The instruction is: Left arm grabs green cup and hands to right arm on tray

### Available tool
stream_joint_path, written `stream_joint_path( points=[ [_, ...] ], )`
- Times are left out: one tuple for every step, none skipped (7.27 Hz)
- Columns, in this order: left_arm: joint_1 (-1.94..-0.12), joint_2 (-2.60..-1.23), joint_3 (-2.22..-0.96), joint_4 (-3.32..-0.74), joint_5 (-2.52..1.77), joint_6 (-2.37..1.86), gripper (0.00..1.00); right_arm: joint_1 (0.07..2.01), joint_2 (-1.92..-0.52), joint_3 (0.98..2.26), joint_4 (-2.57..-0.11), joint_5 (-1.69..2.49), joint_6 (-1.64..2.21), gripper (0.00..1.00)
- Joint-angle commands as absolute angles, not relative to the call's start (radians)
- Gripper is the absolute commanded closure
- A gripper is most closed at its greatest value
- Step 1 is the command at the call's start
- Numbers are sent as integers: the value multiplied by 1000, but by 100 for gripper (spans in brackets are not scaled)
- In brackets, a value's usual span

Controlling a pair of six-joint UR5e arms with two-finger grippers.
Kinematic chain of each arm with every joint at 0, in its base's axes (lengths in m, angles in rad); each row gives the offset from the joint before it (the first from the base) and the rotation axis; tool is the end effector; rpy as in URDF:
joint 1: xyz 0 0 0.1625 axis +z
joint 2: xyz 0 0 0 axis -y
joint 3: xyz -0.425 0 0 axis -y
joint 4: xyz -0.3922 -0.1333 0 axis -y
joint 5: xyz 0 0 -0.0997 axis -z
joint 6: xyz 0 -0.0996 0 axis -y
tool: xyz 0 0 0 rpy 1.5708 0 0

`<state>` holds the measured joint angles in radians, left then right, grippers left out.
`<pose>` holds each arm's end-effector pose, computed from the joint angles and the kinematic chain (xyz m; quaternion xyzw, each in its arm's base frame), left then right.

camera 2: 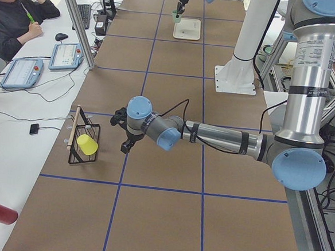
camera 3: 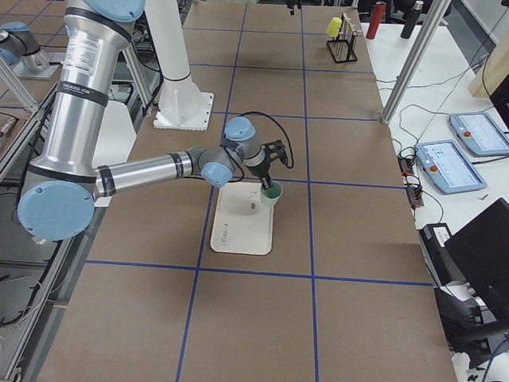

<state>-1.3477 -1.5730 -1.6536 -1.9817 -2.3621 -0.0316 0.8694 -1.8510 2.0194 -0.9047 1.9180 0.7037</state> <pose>0.0525 -0.5138 0.5683 0.1772 0.3994 0.1797 0.8814 -0.1857 -0.3739 0.4942 0.2026 -0.3784 -0.0690 0.9005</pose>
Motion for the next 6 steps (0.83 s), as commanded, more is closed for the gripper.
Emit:
stream_joint_path(
  points=[
    [-1362, -1574, -1666, -1840, -2362, 21, 0, 824, -1888, 2048, -917, 1878, 707, 100],
    [-1362, -1574, -1667, -1838, -2364, 23, 0, 809, -1891, 2048, -916, 1876, 712, 100],
    [-1362, -1572, -1667, -1838, -2365, 23, 0, 787, -1891, 2048, -916, 1855, 716, 100],
    [-1362, -1571, -1667, -1838, -2365, 23, 0, 758, -1891, 2048, -916, 1821, 719, 100],
    [-1362, -1569, -1667, -1838, -2365, 21, 0, 744, -1891, 2045, -916, 1806, 718, 100],
    [-1364, -1569, -1667, -1838, -2364, 21, 0, 730, -1891, 2042, -916, 1786, 718, 100]
  ],
)
